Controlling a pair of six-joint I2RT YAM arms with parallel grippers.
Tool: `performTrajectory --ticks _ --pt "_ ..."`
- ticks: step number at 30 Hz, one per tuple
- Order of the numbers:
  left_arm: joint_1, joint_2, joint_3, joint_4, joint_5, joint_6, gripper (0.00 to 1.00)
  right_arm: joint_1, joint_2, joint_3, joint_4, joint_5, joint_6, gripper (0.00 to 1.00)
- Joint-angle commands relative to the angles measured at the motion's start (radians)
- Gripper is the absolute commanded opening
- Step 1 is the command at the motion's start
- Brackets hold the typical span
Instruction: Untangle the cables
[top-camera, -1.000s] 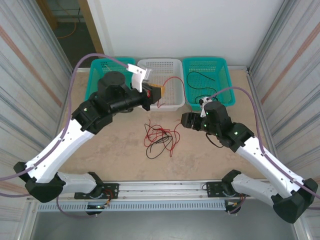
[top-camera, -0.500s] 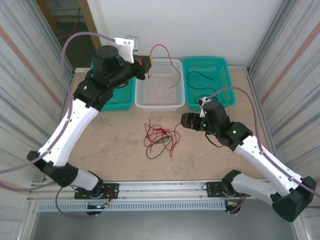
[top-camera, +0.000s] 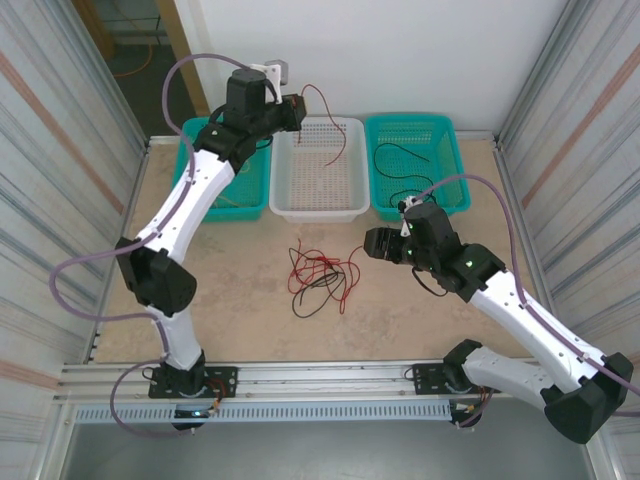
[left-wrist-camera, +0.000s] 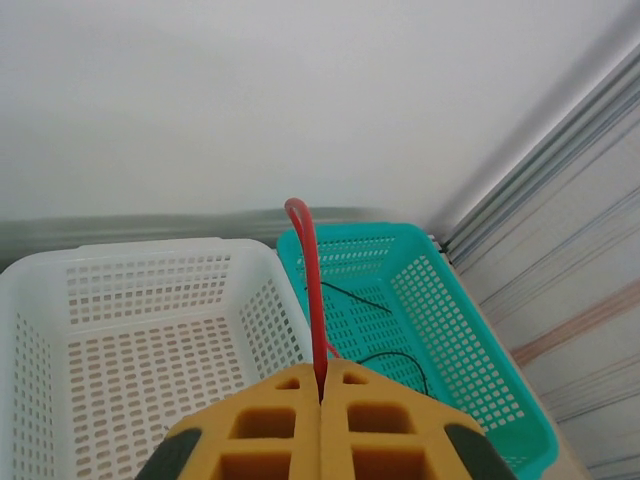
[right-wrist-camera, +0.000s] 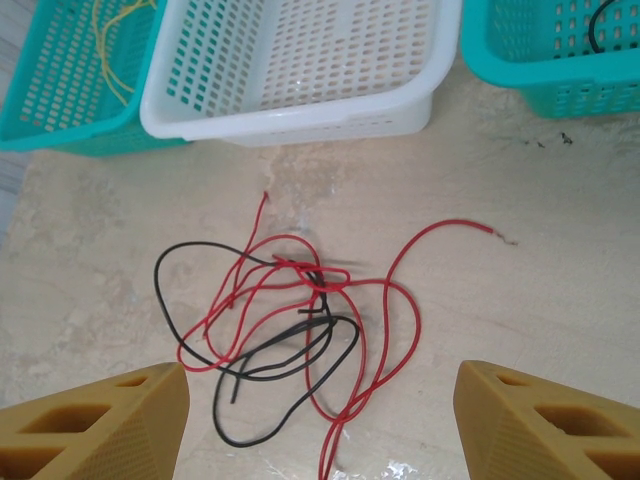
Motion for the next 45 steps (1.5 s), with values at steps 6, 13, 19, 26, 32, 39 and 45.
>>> performTrajectory --ticks 6,13,19,26,32,39,45 --pt "0.011 0.063 0.071 -0.007 -0.004 0.016 0.65 0.018 -0.005 0.049 -0.032 0.028 -0.01 0.7" --pt "0.005 -0.076 -0.08 0.011 -0.001 -0.017 0.67 0.038 -0.015 0.052 -0.035 0.041 -0.002 0.7" --pt "-0.039 -0.335 -0.451 0.036 0.01 -0.053 0.59 0.068 0.0 0.05 -0.007 0.047 0.007 0.7" --pt "-0.138 -0.574 -0.913 -0.002 0.001 -0.123 0.58 0.111 0.099 0.062 0.043 0.039 0.011 0.69" --pt "-0.143 -0.721 -1.151 -0.017 0.039 -0.185 0.58 0.151 0.166 0.069 0.068 0.041 0.028 0.69" --pt "-0.146 -0.703 -1.192 0.006 0.086 -0.21 0.54 0.163 0.235 0.073 0.038 0.095 0.069 0.68" --pt "-0.181 -0.664 -1.169 0.025 0.086 -0.213 0.53 0.158 0.302 0.082 -0.025 0.104 0.132 0.65"
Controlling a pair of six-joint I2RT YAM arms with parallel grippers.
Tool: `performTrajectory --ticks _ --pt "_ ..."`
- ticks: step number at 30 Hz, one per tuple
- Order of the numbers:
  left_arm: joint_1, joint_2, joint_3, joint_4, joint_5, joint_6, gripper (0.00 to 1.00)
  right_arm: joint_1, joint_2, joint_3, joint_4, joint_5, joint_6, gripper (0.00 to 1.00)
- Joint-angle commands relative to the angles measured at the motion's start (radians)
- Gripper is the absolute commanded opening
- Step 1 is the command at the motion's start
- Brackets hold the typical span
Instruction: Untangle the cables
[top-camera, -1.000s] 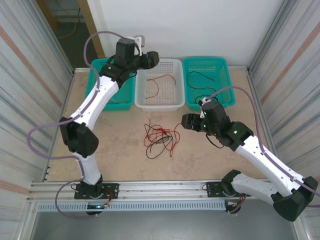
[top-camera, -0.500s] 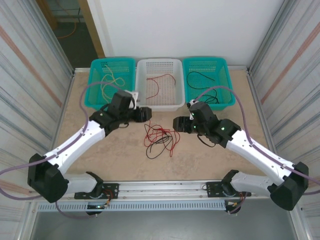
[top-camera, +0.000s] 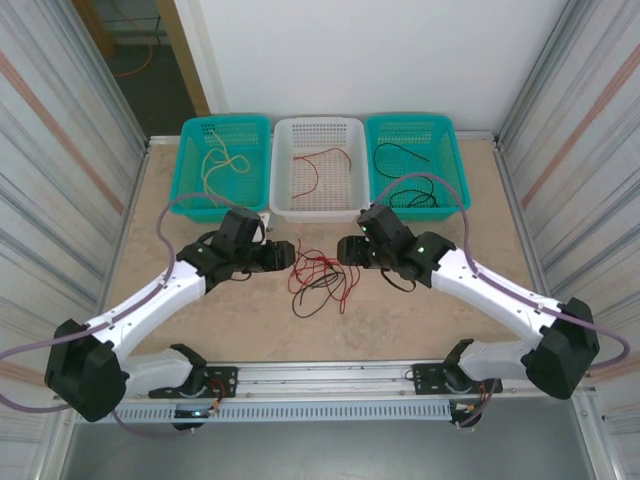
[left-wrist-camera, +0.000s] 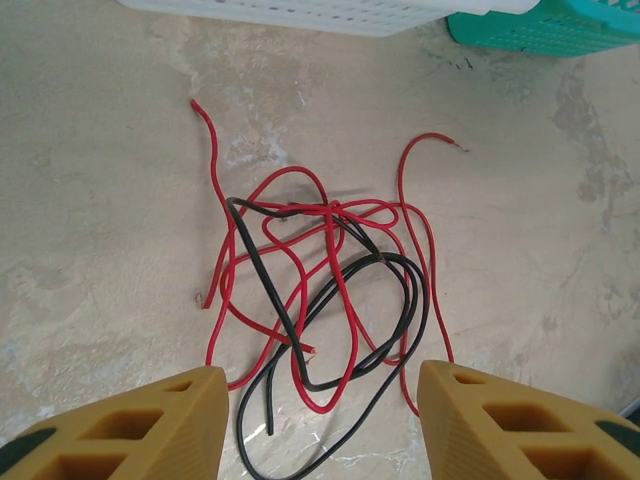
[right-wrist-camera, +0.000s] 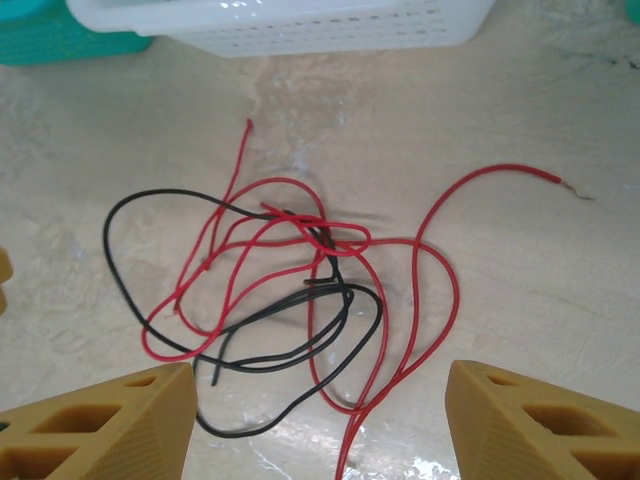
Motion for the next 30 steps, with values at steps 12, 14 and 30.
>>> performTrajectory --ticks 12,14,30 --pt "-0.038 0.006 0.029 -0.001 -0.016 -0.007 0.52 0.102 0.128 -0.135 0.061 -0.068 0.26 0.49" --pt "-0.038 0.0 0.046 -0.016 -0.022 0.005 0.52 0.121 0.17 -0.126 0.066 -0.061 0.262 0.48" --pt "-0.039 -0.082 0.102 -0.066 -0.051 0.029 0.52 0.112 0.295 -0.082 0.054 -0.048 0.253 0.27"
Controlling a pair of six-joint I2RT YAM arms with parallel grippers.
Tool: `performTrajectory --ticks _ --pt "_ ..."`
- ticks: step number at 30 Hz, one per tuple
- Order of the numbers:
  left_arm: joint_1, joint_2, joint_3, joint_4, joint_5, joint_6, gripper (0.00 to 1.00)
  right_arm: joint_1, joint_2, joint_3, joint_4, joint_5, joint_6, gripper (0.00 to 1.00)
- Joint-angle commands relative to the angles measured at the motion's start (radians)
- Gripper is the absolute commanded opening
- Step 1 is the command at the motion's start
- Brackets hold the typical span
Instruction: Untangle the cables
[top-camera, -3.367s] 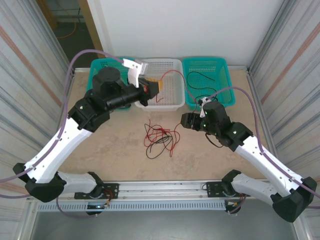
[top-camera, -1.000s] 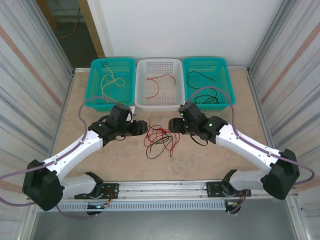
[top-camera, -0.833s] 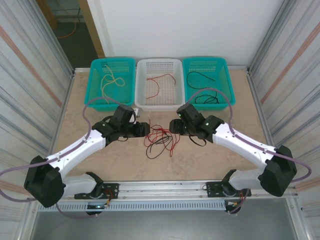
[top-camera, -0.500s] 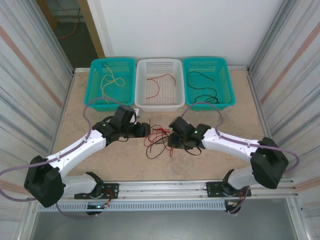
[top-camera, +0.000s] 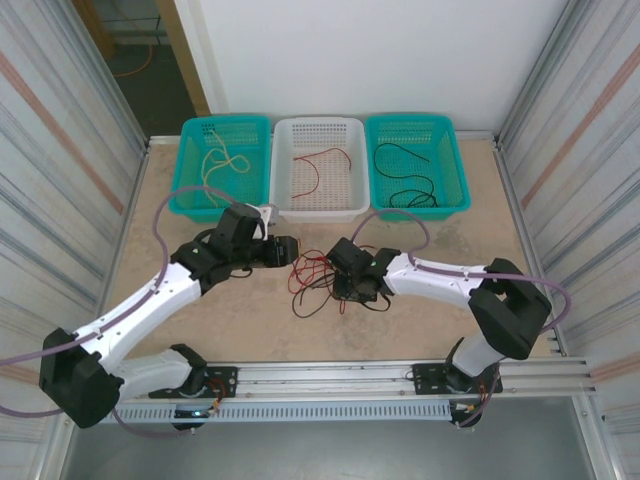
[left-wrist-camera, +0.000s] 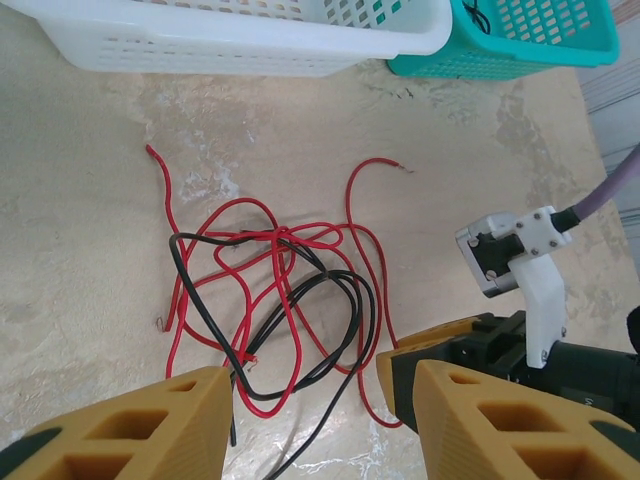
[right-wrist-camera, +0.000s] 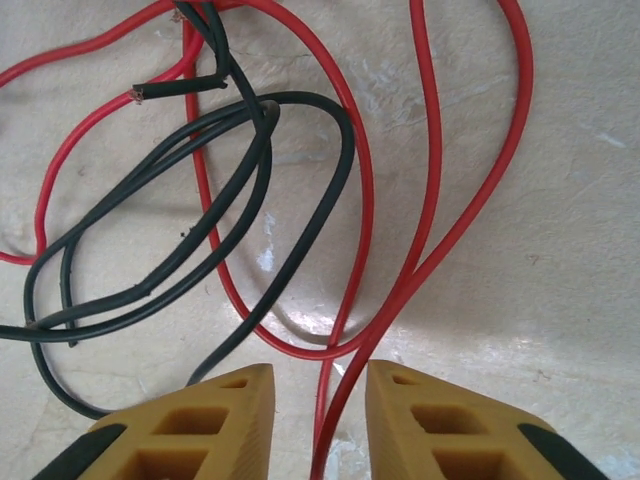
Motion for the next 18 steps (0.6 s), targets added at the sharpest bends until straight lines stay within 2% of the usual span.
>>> performTrajectory --ticks 1,7,18 --pt "-0.001 -0.03 0.038 -0.032 -0.021 0.024 0.52 -0.009 0.01 0.026 -0.03 0.016 0.009 0.24" --pt "-0.003 -0.046 0.054 -0.039 -0.02 0.033 0.53 -0.016 -0.058 0.013 -0.027 0.043 -0.014 0.0" --pt "-0.037 -0.075 0.064 0.061 0.07 0.075 0.54 0.028 -0.406 0.087 -0.059 0.175 -0.211 0.0"
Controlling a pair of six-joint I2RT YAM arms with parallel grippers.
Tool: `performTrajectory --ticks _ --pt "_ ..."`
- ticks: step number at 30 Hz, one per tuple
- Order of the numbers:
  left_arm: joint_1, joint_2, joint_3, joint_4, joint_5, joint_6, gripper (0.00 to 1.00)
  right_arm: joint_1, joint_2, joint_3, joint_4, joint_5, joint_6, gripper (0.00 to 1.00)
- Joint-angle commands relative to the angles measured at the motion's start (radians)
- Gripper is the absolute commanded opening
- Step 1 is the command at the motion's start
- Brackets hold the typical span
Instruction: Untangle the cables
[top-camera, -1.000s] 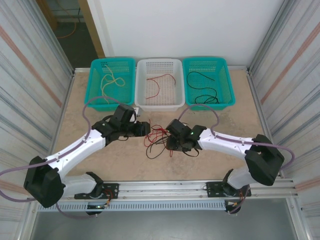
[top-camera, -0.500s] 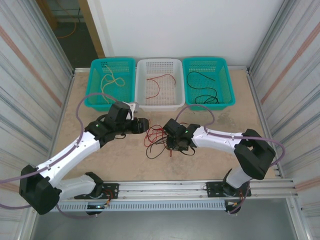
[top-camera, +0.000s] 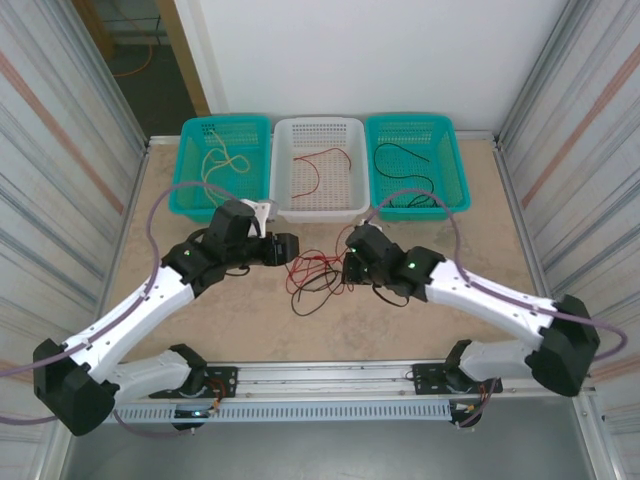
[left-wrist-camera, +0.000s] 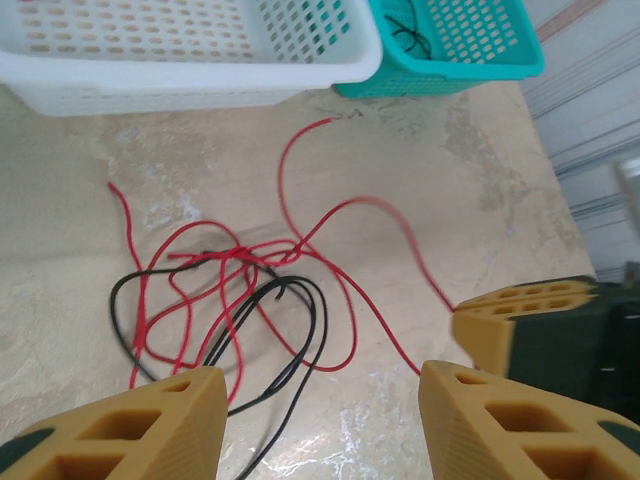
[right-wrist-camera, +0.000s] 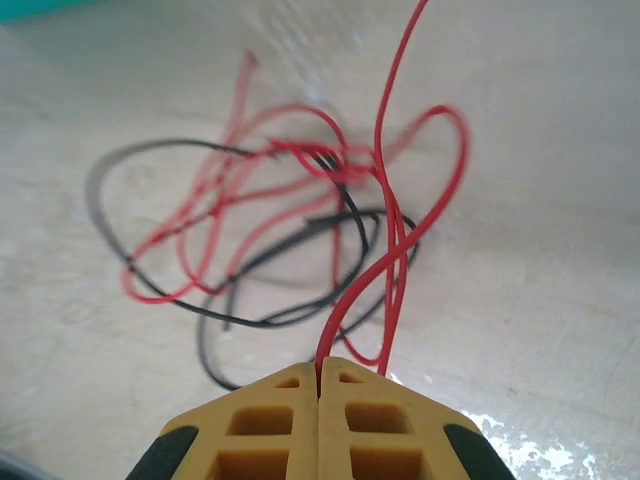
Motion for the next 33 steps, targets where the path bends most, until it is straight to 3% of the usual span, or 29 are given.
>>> performTrajectory --ticks 1,9,17,25,33 --pt "-0.033 -0.024 0.035 0.064 0.028 0.042 0.54 0.025 -0.086 0.054 -0.024 0.063 -0.103 0.0" --pt "-0.117 0.023 0.102 0.153 0.033 0.096 0.6 0.05 -0.26 0.114 0.096 0.023 -0.239 0.0" --pt "-0.223 0.056 0.142 0.27 0.03 0.231 0.69 0.05 -0.288 0.226 0.136 -0.022 -0.296 0.0" --pt "-0.23 0.088 0.153 0.418 0.083 0.298 0.76 0.049 -0.274 0.292 0.183 -0.071 -0.313 0.0" --pt "-0.231 0.168 0.195 0.463 0.184 0.311 0.69 0.049 -0.255 0.341 0.238 -0.107 -0.322 0.0"
